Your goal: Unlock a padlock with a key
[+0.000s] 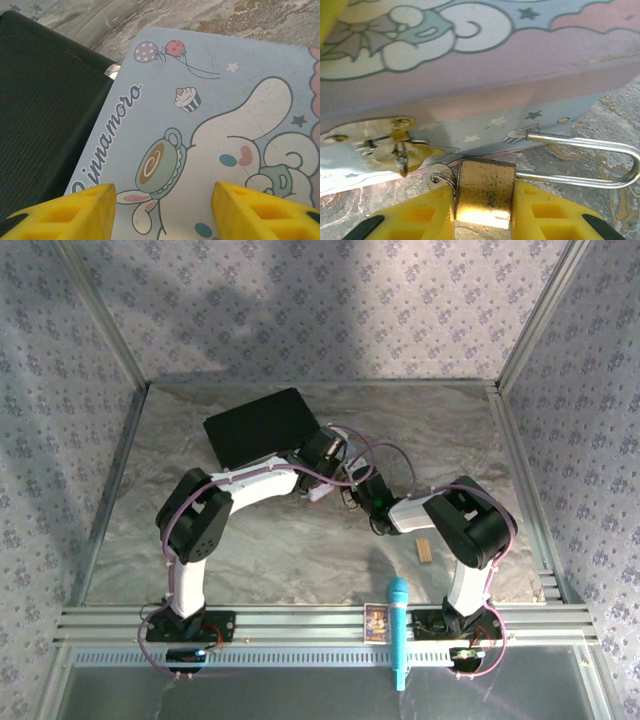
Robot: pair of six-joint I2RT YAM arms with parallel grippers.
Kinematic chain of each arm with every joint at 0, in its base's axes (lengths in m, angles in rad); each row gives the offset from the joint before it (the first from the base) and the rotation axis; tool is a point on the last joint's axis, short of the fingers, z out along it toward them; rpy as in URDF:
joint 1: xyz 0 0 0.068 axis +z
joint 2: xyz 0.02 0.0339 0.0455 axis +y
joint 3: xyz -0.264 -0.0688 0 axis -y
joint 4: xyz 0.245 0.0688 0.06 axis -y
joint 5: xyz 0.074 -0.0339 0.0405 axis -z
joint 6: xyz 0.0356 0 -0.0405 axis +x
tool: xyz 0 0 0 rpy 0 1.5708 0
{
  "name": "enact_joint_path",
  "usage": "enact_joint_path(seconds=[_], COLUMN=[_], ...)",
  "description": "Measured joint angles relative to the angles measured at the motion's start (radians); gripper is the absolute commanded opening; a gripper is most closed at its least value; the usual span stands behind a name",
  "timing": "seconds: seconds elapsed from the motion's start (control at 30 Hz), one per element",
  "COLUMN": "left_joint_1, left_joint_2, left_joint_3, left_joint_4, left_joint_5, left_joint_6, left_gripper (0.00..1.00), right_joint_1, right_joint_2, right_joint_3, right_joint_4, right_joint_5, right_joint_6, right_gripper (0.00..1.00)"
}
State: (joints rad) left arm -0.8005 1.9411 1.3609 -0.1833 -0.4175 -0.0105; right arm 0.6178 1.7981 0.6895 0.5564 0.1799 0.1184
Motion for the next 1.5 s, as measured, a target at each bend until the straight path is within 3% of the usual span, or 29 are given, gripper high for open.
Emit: enact_joint_path(seconds=[0.2, 0.43, 0.77, 0.9, 1.07, 1.2, 1.4, 1.5], left_joint_1=[0.0, 0.0, 0.014, 0.039, 0.09, 0.128, 0.133, 0.133], left_joint_2=[-0.017, -0.022, -0.047, -0.083, -0.136, -0.17, -0.251, -0.307], left_joint_3=[-0.043, -0.049, -0.053, -0.071, -0.105, -0.115, -0.159, -0.186], left_joint_4=[0.055, 0.061, 0.026, -0.015, -0.073, -0.105, -0.11, -0.111], left_joint_5=[-0.001, -0.002, 0.046, 0.106, 0.184, 0.208, 0.232, 0.247], left_joint_6=[-0.002, -0.002, -0.003, -0.01, -0.031, -0.051, -0.082, -0.098], left_gripper=[0.54, 0.54, 0.55, 0.56, 0.62, 0.7, 0.71, 0.72], right_joint_1=[-0.07, -0.063, -0.024, -0.018, 0.028, 0.076, 0.103, 0.108], right_joint_2=[-0.064, -0.161, -0.262, -0.234, -0.146, -0.086, -0.064, -0.072], right_joint_3=[-0.038, -0.063, 0.132, 0.207, 0.313, 0.359, 0.362, 0.348], right_joint_4=[-0.024, -0.132, -0.736, -0.929, -1.103, -1.2, -1.314, -1.336], right_joint_5=[-0.003, -0.05, -0.163, -0.238, -0.243, -0.219, -0.202, -0.196], right_joint_6=[0.054, 0.07, 0.075, 0.05, 0.024, 0.019, 0.035, 0.063], right_gripper=[0.29, 0.27, 0.28, 0.28, 0.29, 0.32, 0.39, 0.53])
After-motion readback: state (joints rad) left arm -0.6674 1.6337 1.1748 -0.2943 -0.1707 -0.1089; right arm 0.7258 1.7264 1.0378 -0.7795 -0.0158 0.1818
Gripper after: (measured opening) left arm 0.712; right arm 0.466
